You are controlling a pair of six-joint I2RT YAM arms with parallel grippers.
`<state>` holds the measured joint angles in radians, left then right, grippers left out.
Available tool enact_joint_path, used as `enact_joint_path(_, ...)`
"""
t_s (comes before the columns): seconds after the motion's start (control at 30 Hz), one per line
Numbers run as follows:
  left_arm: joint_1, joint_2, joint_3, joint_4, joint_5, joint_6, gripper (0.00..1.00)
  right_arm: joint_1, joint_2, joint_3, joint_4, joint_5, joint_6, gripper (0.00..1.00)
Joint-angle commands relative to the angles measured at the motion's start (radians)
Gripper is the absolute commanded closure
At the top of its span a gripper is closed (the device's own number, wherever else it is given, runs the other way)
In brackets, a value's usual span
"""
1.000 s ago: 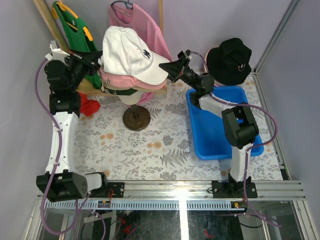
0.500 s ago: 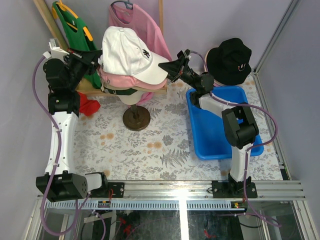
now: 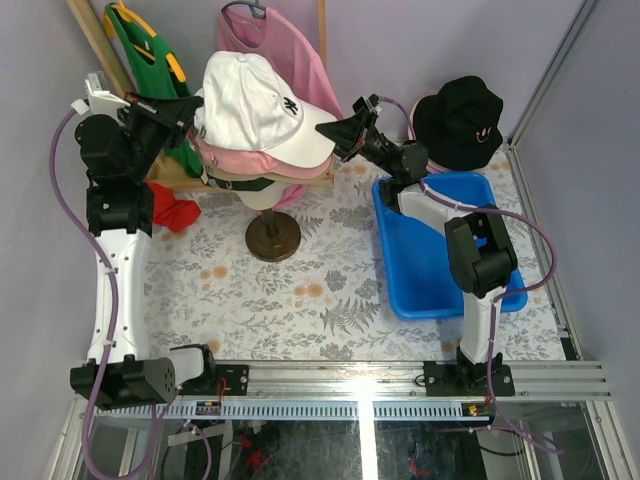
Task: Stack the hats
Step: Stack the hat on the hat.
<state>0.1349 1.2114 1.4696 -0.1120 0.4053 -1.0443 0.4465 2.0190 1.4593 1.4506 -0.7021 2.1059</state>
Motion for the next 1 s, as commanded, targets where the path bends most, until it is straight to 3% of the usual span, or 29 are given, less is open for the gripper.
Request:
enact_joint_path(0.0, -0.007, -0.039, 0.049, -0.035, -0.004, 0.041, 1.0, -0.01, -0.034, 0.026, 0.057, -0.017, 0.325, 0.93)
enact_joint_path(0.47, -0.007, -0.046, 0.054, -0.171, -0.003, 0.098, 1.0, -0.025, -0.017, -0.009, 0.108, -0.028, 0.338, 0.81)
enact_joint_path(0.97, -0.008, -0.043, 0.125, -0.294, -0.079, 0.156, 1.0, -0.056, -0.069, -0.061, 0.051, -0.071, 0.267, 0.79)
